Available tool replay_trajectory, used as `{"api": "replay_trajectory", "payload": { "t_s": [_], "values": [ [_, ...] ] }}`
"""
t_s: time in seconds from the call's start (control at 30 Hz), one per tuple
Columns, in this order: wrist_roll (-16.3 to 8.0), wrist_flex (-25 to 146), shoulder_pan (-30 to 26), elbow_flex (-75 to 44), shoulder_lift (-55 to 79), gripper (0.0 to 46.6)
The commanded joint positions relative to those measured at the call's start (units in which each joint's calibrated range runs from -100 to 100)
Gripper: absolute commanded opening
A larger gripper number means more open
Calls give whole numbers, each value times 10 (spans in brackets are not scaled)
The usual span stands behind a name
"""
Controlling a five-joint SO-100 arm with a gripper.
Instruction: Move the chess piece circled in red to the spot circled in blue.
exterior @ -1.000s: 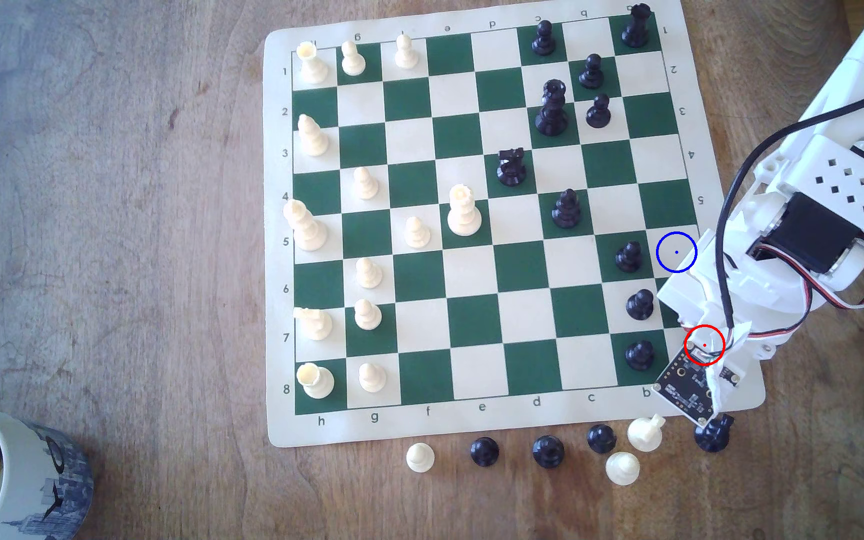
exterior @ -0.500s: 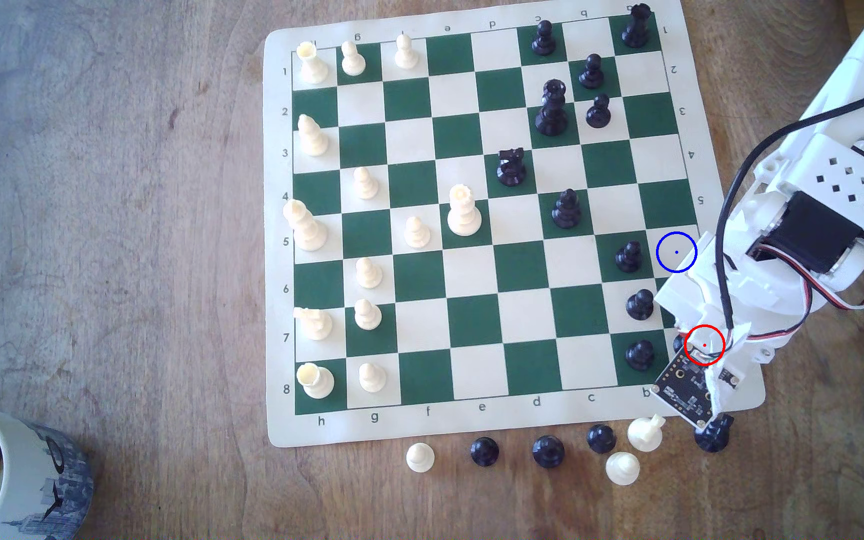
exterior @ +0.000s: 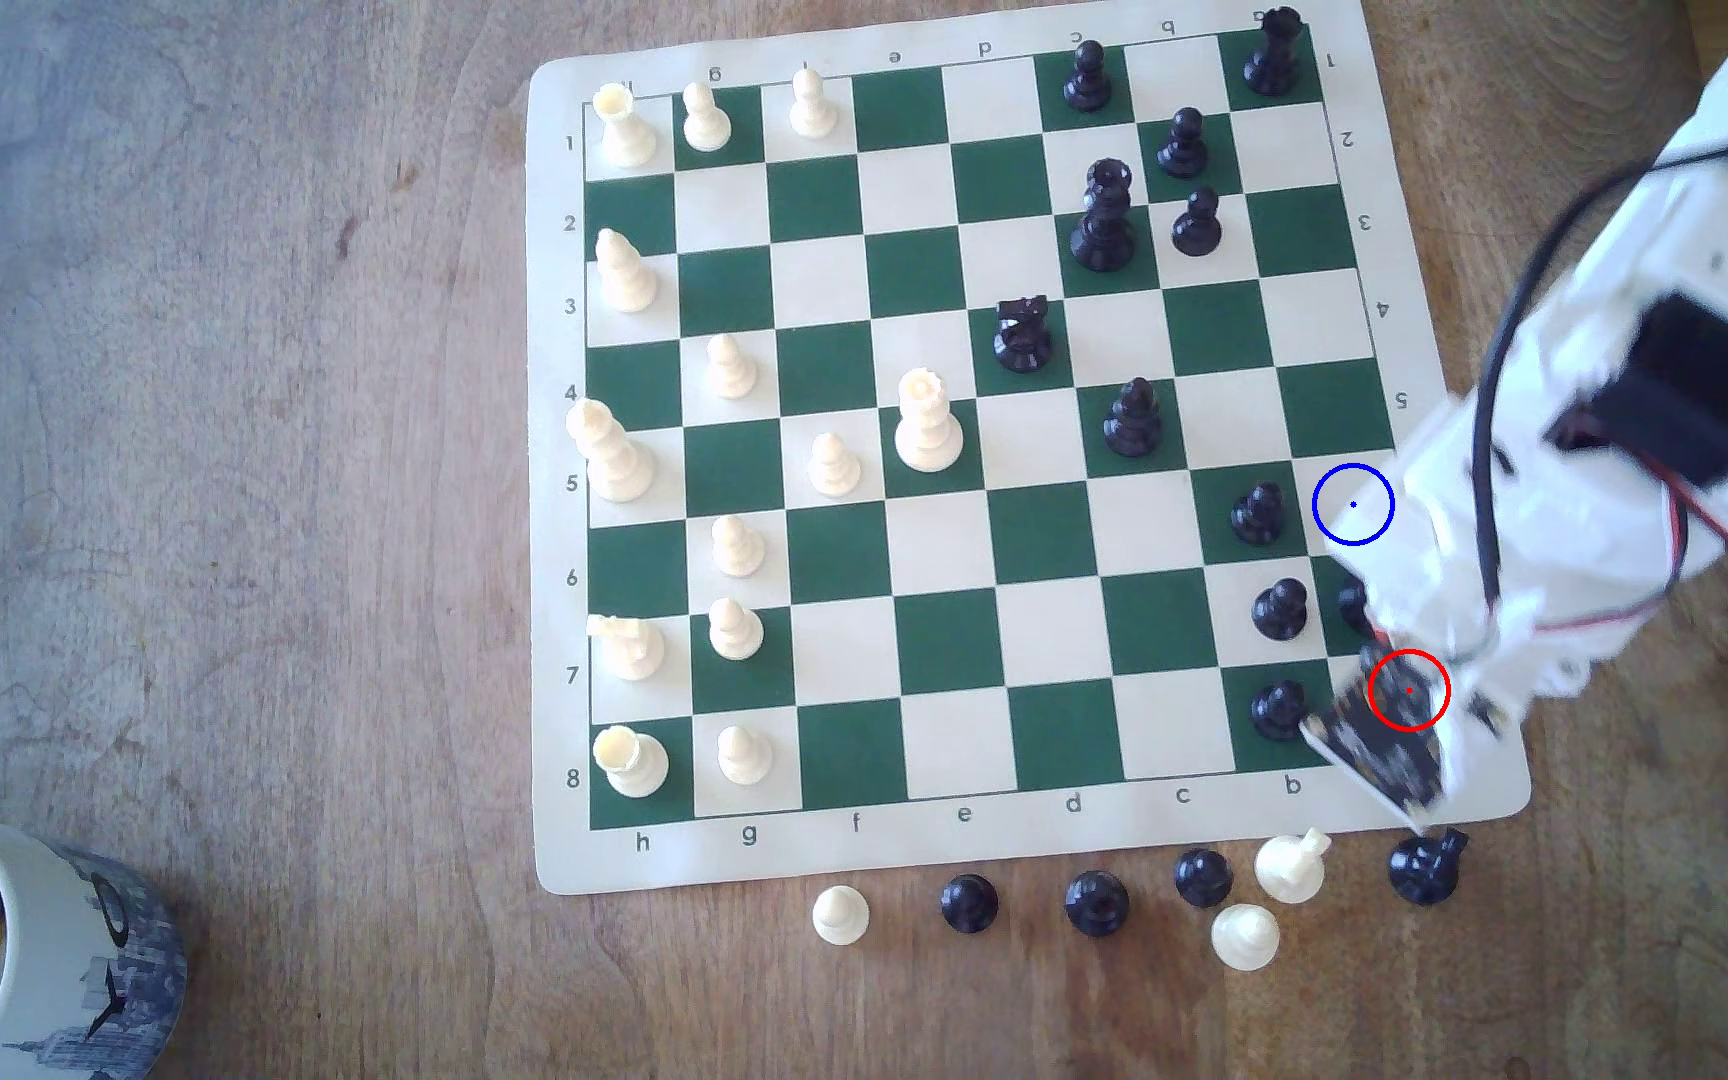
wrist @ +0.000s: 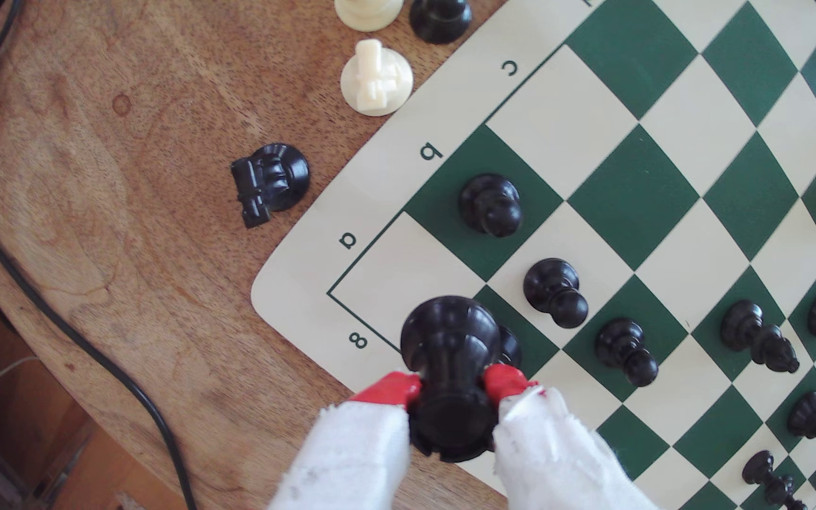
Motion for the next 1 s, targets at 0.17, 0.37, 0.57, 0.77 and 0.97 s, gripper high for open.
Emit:
{"api": "replay_trajectory", "payload": {
  "t_s": [0.17, 0.37, 0.57, 0.77, 0.97],
  "values": [
    [33, 48, 113, -51, -87, 3],
    [57, 63, 202, 46, -182, 3],
    [55, 59, 213, 179, -279, 3],
    [54, 41, 209, 269, -329, 3],
    [53, -15, 202, 363, -338, 3]
  ]
}}
